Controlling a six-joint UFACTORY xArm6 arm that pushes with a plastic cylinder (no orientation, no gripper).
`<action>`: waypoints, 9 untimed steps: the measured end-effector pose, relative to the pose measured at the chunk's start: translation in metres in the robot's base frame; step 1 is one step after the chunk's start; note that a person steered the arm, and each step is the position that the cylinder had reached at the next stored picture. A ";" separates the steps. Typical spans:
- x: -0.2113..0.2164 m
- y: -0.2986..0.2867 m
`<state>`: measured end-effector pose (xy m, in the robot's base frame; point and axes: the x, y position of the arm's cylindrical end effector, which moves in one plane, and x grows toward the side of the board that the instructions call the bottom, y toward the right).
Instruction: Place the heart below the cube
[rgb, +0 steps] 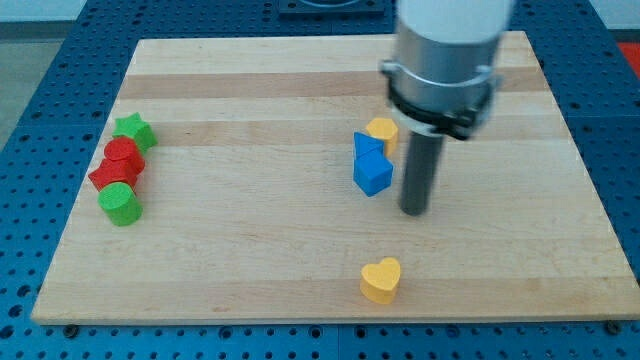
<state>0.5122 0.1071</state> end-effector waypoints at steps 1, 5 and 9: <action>0.047 0.070; 0.106 -0.068; 0.032 -0.186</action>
<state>0.5437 -0.0792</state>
